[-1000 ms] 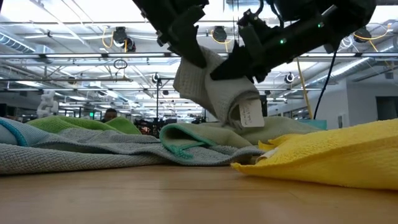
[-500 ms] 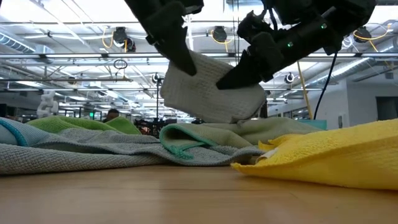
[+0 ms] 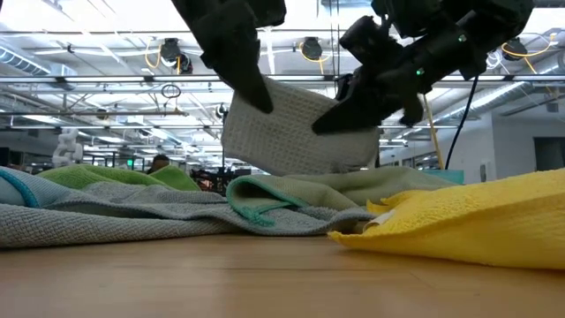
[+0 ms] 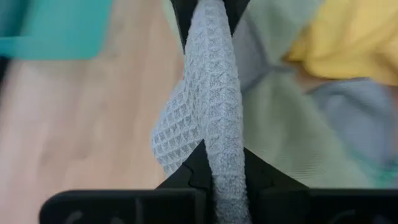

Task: Fold microfiber towels
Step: Put the folded gray microfiber cloth into the bin

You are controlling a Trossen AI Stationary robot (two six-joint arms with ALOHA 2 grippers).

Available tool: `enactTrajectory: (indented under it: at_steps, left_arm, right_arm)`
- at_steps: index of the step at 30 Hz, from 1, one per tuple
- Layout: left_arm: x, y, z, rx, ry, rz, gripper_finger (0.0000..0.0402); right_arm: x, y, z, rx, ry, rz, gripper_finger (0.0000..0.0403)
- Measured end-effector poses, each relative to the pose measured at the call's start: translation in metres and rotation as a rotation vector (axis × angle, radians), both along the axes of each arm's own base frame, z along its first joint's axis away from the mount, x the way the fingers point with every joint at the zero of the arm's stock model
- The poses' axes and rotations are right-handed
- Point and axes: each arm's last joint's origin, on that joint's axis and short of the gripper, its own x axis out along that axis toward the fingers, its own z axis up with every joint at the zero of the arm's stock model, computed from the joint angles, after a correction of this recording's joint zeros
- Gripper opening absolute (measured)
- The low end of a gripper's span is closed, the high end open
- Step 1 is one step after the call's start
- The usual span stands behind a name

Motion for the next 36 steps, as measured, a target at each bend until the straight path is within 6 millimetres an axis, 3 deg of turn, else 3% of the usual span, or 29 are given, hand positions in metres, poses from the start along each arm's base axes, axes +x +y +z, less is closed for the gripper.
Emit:
enactTrajectory:
  at_steps: [4,8,14,20,26,30,36]
  left_arm:
    - [-0.001,0.01,-0.002,0.034,0.025,0.045,0.0034]
    - [0.0,0.013,-0.003,0.058,0.034,0.04,0.0019]
    - [0.002,0.011,-0.001,0.11,0.024,-0.041,0.0019]
    - [0.004,0.011,-0.002,0.207,0.0,0.015,0.0021]
    - [-0.002,0.03,-0.02,0.386,0.0,0.184,0.0016]
    - [-0.003,0.037,-0.036,0.361,-0.034,0.173,0.0021]
    - [-0.005,0.034,-0.051,0.323,-0.096,0.147,0.0016]
  right_arm:
    - [-0.002,-0.004,0.001,-0.11,0.019,-0.075,0.0067]
    - [-0.006,-0.005,0.002,-0.102,0.062,0.03,0.0068]
    - [-0.007,-0.013,0.001,-0.07,0.083,0.052,0.0017]
    - [-0.005,-0.021,0.004,-0.134,0.06,-0.019,0.0024]
    - [-0.003,-0.046,0.012,-0.219,-0.01,-0.166,0.0014]
    - [-0.004,-0.054,0.011,-0.156,-0.009,-0.117,0.0019]
    - [-0.006,-0.048,0.003,-0.048,0.055,-0.01,0.0024]
